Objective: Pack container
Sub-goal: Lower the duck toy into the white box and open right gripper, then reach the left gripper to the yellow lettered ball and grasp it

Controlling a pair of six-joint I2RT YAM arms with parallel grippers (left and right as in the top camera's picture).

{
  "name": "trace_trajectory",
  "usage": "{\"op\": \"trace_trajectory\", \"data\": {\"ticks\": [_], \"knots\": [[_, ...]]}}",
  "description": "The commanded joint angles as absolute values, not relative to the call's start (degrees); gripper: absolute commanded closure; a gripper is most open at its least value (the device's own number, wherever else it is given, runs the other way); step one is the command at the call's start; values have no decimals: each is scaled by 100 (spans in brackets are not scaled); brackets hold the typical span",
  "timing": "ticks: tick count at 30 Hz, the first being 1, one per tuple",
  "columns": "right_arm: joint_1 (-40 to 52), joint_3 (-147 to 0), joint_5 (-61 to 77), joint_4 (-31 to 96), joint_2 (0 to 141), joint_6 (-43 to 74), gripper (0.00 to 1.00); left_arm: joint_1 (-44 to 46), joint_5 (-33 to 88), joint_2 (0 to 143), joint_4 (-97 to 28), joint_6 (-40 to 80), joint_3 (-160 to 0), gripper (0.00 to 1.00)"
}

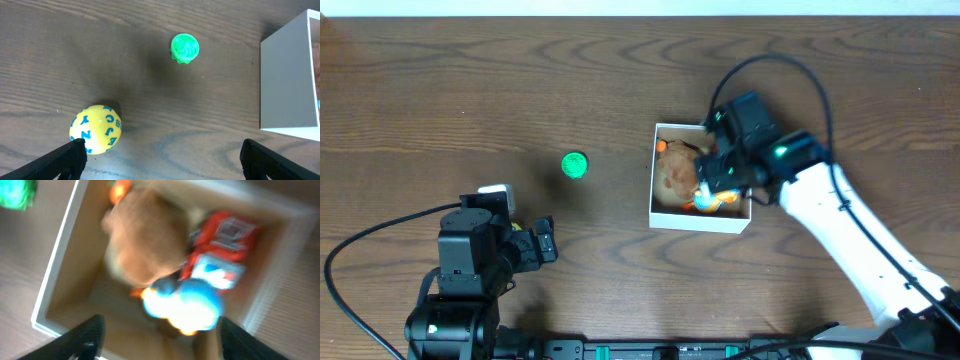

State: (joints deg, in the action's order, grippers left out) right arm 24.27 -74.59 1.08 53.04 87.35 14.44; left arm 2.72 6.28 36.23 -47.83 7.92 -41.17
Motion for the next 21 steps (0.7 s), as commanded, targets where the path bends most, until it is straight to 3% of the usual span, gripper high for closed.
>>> {"op": "trace_trajectory", "data": {"ticks": [1,11,15,21], "knots": [[1678,-8106,-521,5459,8527,1975,1,248,687,3623,-4797,849,-4228,2],[-1122,-8007,198,6265,8608,1671,1,246,574,3625,-4770,906,-4228,2],[-1531,-7367,246,6160,8659,1673,1,163,-322,3682,-4893,1717,-4283,2],[-1590,-6632,556,5684,8659,1671,1,-475,-351,4591,-5089,1990,-4556,2]]}}
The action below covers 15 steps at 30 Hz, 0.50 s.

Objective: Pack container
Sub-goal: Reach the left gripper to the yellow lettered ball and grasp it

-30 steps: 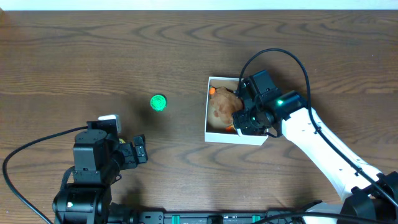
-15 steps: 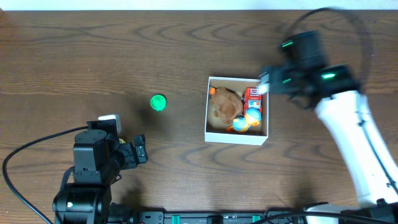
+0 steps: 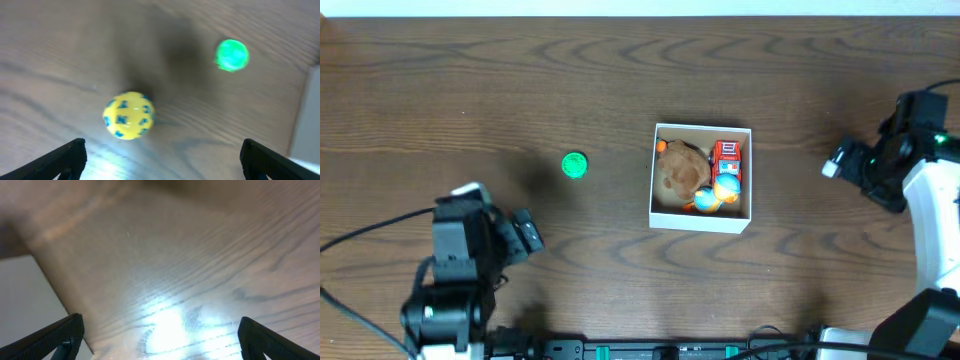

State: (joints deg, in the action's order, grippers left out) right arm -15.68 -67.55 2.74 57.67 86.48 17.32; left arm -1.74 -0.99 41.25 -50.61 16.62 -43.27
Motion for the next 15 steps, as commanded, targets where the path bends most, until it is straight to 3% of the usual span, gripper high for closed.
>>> {"op": "trace_trajectory", "data": {"ticks": [1,15], "knots": [[-1586,-6602,567,5666,8659,1669,1,-609,-349,4816,-5074,2032,-4556,2],[-1557,-6589,565,5754,8659,1636,1,-1284,145,7776,-4480,2025,-4556,2]]}}
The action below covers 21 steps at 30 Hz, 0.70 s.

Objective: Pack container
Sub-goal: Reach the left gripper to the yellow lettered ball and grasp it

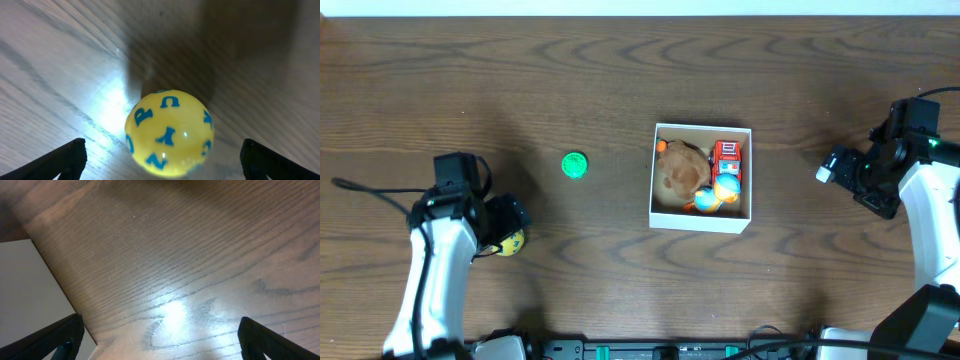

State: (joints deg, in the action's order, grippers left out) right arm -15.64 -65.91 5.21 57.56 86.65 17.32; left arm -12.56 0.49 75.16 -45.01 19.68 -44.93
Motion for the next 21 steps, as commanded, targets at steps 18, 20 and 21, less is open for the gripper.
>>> {"op": "trace_trajectory", "data": {"ticks": [18,20,21], "knots": [[-1557,-6589,563,5774,8659,1575,1,-1284,624,8315,-4600,2025,-4554,51],[-1557,-6589,563,5787,8659,1575,1,-1284,624,8307,-4598,2025,-4556,54],[-1557,-6589,563,5789,8659,1575,1,-1284,624,8302,-4593,2025,-4556,55]]}}
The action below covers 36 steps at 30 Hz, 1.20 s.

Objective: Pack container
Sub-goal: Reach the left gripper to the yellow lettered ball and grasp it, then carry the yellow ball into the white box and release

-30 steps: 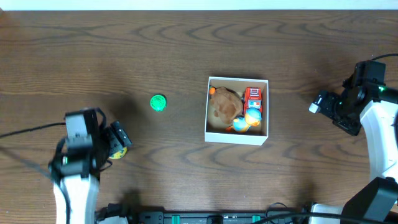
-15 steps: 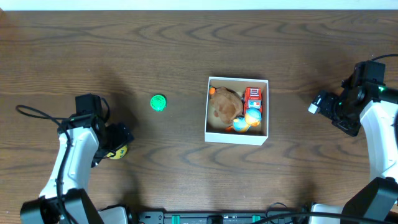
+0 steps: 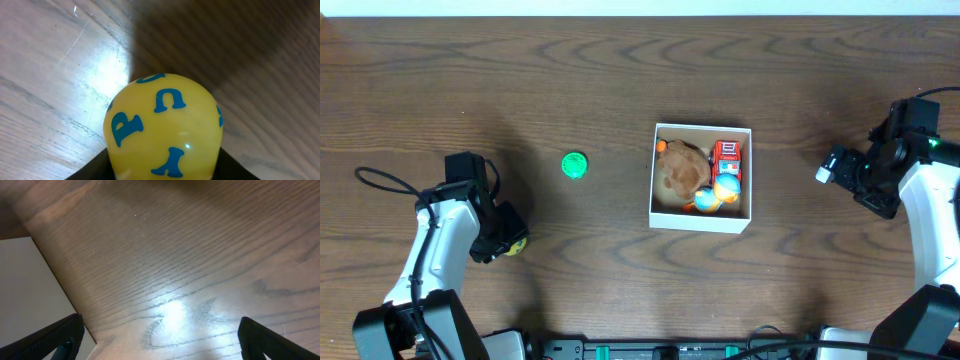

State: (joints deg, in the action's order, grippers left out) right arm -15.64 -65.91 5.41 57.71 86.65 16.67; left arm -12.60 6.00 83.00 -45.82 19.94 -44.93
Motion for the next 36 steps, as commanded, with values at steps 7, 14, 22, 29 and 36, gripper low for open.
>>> {"op": "trace_trajectory", "data": {"ticks": [7,14,22,29,36], "knots": [[-1557,-6589,563,5787,8659,1575,1,-1264,1004,8042,-4803,2023,-4899,67],[-1557,-6589,565,5787,8659,1575,1,-320,1157,7400,-5494,1846,-6169,78],[-1557,-6589,563,5787,8659,1575,1,1896,1133,7122,-4871,1778,-7085,78],[-1557,-6589,563,5789,8659,1575,1,3485,1094,7841,-3944,1308,-7085,78],[-1557,-6589,563,5806,8659,1557,1,4160,1094,9008,-3559,1160,-7085,78]]}}
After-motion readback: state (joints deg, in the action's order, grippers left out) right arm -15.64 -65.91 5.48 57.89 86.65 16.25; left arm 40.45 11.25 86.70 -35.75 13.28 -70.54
